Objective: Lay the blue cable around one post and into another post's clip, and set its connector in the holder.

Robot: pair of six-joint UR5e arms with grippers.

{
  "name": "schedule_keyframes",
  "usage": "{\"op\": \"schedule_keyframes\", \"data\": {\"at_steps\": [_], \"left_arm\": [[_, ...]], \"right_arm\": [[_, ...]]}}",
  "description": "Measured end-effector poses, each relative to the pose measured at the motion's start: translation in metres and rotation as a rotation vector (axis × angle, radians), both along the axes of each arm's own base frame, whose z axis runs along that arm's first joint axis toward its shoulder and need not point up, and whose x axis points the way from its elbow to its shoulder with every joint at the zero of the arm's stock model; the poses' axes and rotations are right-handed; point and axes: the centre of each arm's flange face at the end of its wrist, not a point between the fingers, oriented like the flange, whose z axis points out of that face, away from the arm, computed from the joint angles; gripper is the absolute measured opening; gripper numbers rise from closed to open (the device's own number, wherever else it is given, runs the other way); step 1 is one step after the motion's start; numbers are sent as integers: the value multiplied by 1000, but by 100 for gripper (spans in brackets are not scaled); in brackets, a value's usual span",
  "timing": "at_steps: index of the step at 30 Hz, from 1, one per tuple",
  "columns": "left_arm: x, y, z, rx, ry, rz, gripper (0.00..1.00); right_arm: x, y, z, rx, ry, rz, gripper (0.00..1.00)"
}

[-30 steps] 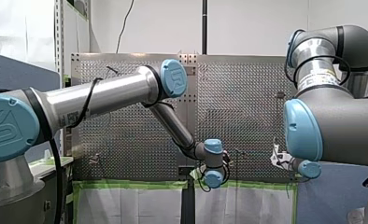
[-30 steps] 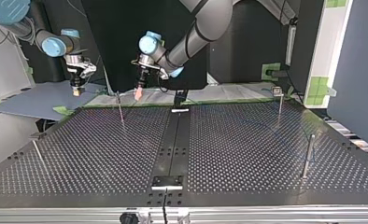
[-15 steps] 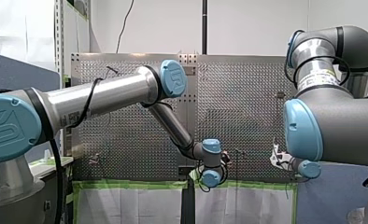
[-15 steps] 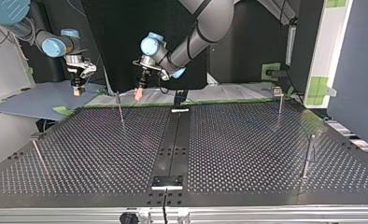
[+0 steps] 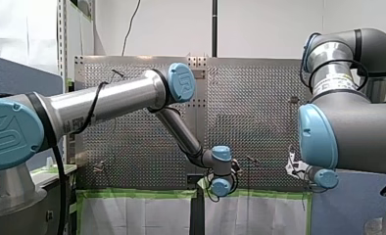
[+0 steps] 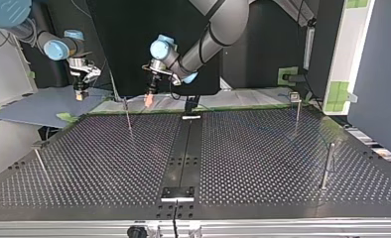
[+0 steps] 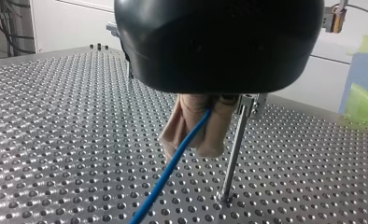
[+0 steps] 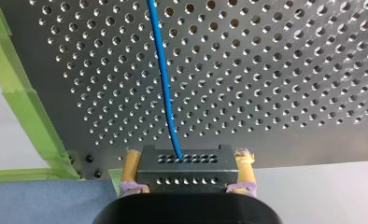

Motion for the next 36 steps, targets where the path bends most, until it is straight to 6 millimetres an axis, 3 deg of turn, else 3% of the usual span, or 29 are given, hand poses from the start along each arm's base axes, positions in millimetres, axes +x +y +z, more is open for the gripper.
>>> {"op": "schedule_keyframes", "data": {"at_steps": [7, 24, 36], "left_arm": [[5, 3, 0, 3, -3, -2, 0], [14, 8, 2, 3, -9, -9, 0], [5, 3, -1, 64, -4, -32, 0]], "right_arm": [[-1, -1, -13, 24, 11, -2, 2], [-2, -13, -8, 9, 13, -3, 2], [3, -11, -9, 37, 48, 8, 2]]}}
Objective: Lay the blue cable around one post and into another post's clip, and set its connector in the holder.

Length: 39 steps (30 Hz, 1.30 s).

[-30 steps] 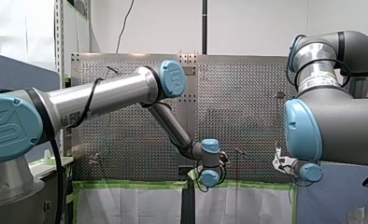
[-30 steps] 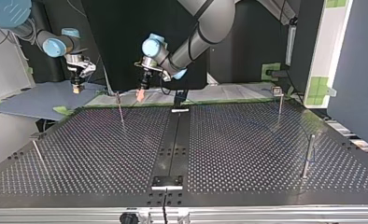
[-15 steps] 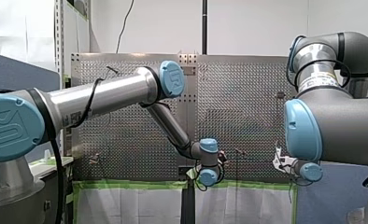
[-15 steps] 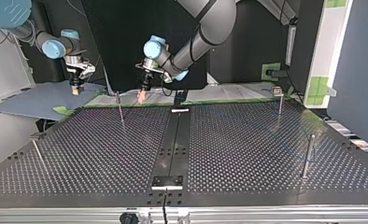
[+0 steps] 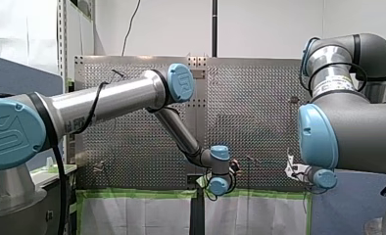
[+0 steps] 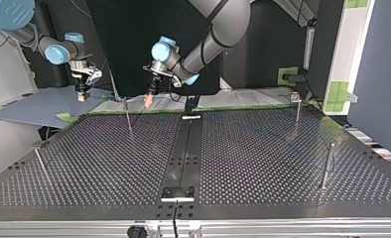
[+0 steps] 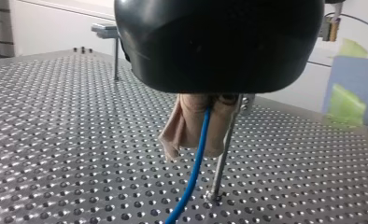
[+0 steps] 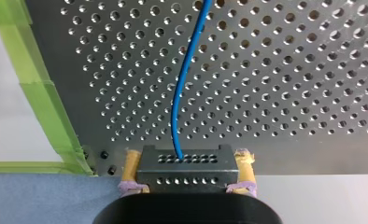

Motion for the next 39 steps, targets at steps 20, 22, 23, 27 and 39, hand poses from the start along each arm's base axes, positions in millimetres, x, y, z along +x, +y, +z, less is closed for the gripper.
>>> {"op": "schedule_keyframes", "data": {"at_steps": [20, 22, 23, 27, 39], "left_arm": [[4, 5, -2, 35, 14, 0, 0], [7, 6, -1, 32, 12, 0, 0], [8, 7, -1, 31, 12, 0, 0], [13, 10, -1, 30, 11, 6, 0], [20, 8, 5, 21, 1, 4, 0]], "right_arm": [[-6, -2, 0, 0, -11, -11, 2], [-6, -2, 0, -2, -14, -12, 2], [-6, -2, 1, -3, -15, -11, 2], [-6, -3, 1, -7, -19, -12, 2], [-8, -7, 3, -13, -28, -13, 2]]}}
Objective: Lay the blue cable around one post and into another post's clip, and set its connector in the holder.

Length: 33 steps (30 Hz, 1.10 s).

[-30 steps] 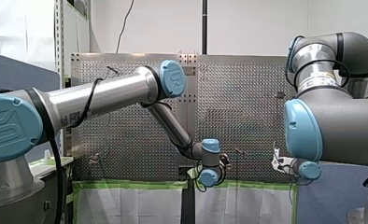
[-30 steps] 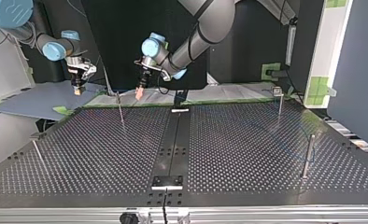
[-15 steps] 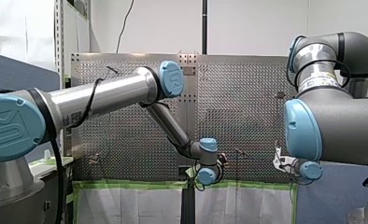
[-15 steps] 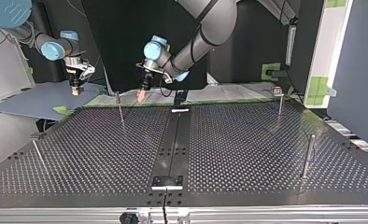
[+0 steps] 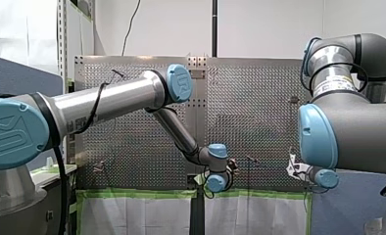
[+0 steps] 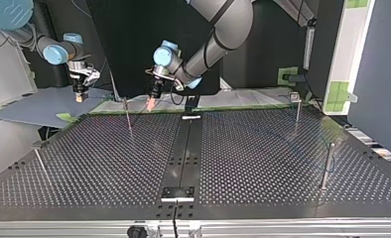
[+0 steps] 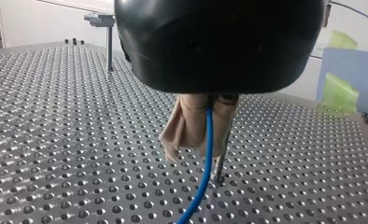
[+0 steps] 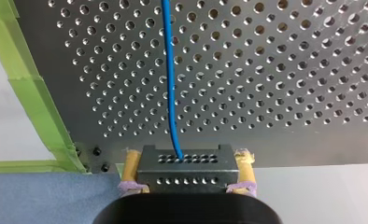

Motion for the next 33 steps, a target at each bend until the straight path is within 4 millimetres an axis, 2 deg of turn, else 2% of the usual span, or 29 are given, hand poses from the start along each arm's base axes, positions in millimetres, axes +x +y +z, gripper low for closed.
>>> {"op": "schedule_keyframes", "data": {"at_steps": [13, 30, 31, 32, 33], "left_arm": [[12, -2, 10, -22, -9, 5, 0], [21, 4, 10, -19, -6, 3, 0], [21, 4, 10, -19, -6, -3, 4], [21, 3, 10, -19, -6, -9, 19], [21, 3, 10, -20, -6, -18, 19]], "right_arm": [[-1, -9, 6, -12, -23, -1, 2], [-3, -19, 12, -32, -27, -1, 2], [-3, -19, 12, -33, -27, -1, 2], [-3, -20, 12, -33, -27, -1, 2], [-3, -20, 12, -33, -27, -1, 2]]}}
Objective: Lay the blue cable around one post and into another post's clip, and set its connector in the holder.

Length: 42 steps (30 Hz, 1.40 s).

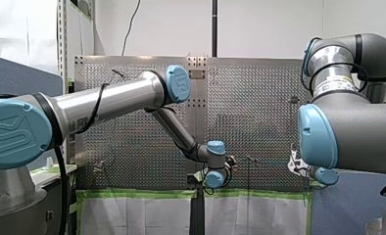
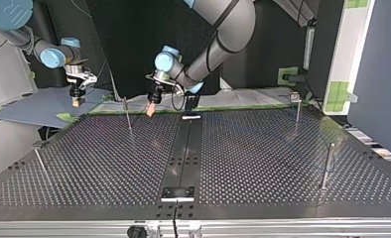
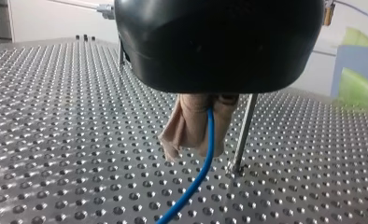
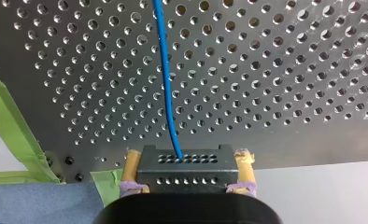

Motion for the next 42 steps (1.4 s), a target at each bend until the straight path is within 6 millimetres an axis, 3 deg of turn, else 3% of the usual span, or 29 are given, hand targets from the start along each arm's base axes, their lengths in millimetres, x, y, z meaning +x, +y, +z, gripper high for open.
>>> {"op": "schedule_keyframes", "data": {"at_steps": [2, 3, 4, 5, 13, 22, 31, 42], "left_arm": [[0, -1, 0, 1, 0, -15, 52], [-1, -2, 0, 4, 0, -26, 52], [-1, -2, 0, 8, 0, -34, 82], [-1, -2, 0, 13, 2, -41, 100], [-4, -2, 1, 110, 10, -106, 100], [-13, -6, 18, 219, 8, -164, 100], [-27, 15, 42, 356, 39, -106, 100], [-76, 28, 20, 574, 109, -124, 100]], "right_arm": [[0, 0, 0, 1, 0, 0, 2], [0, 0, 0, 2, 0, 0, 2], [0, 0, 0, 3, 0, 1, 2], [0, 0, -1, 4, 0, 1, 2], [0, 0, -1, 6, -1, 0, 2], [0, 1, -3, 11, -7, -1, 2], [1, 1, -3, 13, -16, 2, 2], [3, 2, -4, 17, -28, 7, 2]]}}
